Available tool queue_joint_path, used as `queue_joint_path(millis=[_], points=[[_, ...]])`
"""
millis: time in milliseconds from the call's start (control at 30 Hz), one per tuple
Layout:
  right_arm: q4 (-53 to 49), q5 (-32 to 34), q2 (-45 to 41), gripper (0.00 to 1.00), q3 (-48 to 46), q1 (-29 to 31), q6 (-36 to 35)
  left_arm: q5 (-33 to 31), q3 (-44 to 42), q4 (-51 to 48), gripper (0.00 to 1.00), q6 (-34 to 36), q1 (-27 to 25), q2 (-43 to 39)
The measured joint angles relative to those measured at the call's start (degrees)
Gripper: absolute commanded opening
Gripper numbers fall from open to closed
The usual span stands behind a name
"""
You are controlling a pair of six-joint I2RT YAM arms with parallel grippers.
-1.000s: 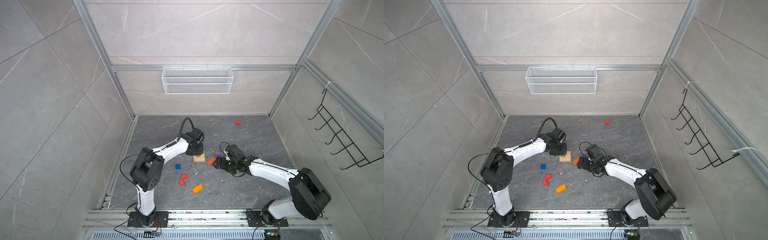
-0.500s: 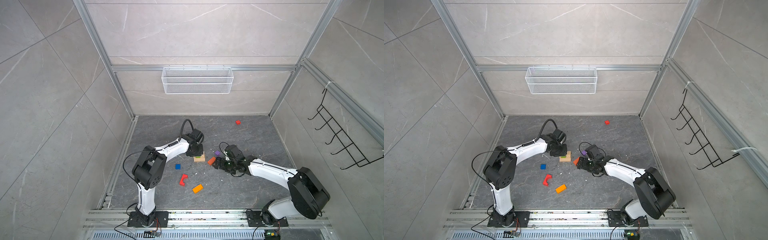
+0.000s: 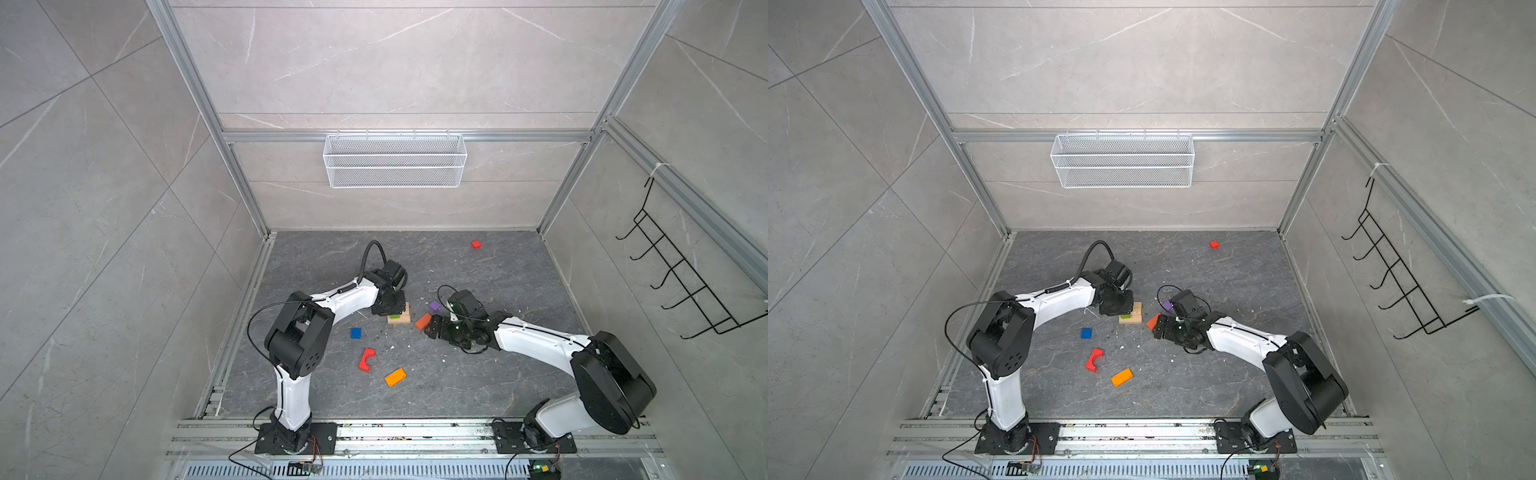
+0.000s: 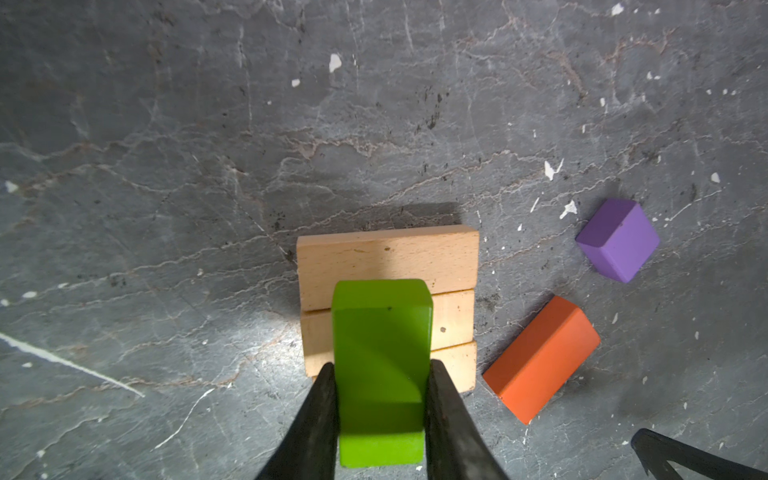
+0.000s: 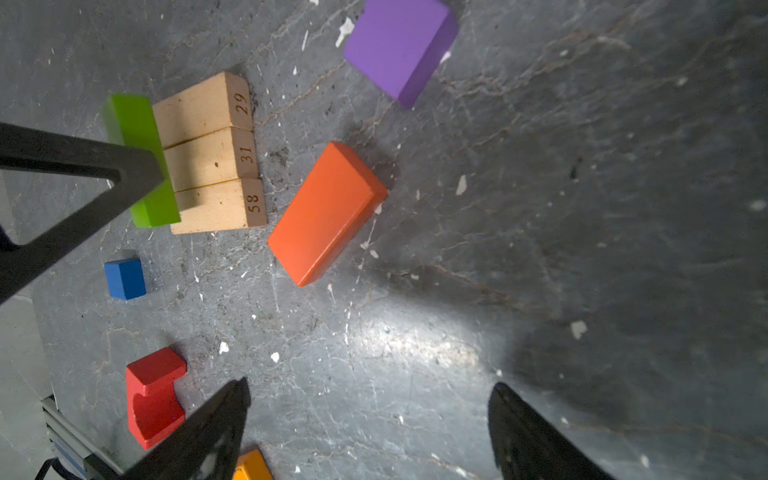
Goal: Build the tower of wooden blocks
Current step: 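Lower the green bar onto the top wood bar with the left gripper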
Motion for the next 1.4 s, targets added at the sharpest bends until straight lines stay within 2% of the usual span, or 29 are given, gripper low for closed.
queue_joint_path(millis=[867, 1000, 1233, 1400], points=[[0.0, -0.2, 0.0, 0.89, 0.0, 0.0, 0.0, -0.1, 0.2, 0.0, 0.11, -0.4, 0.2, 1.3], [0.0, -0.2, 0.0, 0.89, 0.0, 0.0, 0.0, 0.0, 0.2, 0.1, 0.18, -0.4, 0.2, 1.3], [0.0, -0.2, 0.0, 0.89, 0.0, 0.0, 0.0, -0.1, 0.2, 0.1, 0.36, -0.5, 0.2, 1.3], [0.0, -0.2, 0.0, 0.89, 0.0, 0.0, 0.0, -0.2, 0.2, 0.0, 0.42, -0.8, 0.2, 1.6]])
